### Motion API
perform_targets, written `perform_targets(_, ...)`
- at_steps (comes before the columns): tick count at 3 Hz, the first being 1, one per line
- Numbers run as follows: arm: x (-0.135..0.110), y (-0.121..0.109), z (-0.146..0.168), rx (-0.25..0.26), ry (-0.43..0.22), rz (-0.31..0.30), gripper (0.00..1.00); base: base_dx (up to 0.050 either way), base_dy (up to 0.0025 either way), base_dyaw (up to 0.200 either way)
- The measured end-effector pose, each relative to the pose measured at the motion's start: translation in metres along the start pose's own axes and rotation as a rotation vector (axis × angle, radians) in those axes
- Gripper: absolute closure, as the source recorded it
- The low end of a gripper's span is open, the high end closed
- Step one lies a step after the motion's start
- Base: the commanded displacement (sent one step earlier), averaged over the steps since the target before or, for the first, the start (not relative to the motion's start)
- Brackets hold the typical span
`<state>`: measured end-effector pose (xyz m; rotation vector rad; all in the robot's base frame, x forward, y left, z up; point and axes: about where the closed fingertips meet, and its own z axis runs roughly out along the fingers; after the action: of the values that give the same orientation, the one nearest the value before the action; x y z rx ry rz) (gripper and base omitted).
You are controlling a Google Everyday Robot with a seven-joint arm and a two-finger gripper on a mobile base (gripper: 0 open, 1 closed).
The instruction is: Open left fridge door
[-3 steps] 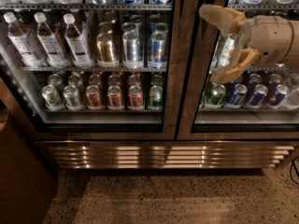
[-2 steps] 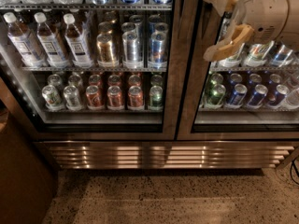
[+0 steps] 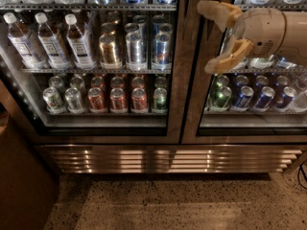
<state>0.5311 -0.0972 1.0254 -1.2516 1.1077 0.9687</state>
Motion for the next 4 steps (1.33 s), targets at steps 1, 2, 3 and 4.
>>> perform_targets(1,0.0,0.0,0.0,0.002,0.0,0.0,0.0,0.0,0.0,0.0)
perform_targets(2,0.001,-0.005,-0.015,0.047,-0.009,0.006,0.0,0.0,0.0,0.0)
perform_targets(3,0.001,-0.005,-0.014,0.047,-0.009,0.006,0.0,0.049,-0.00001,0.0)
perform_targets(4,0.001,-0.004,-0.014,0.047,-0.009,0.006,0.0,0.0,0.0,0.0)
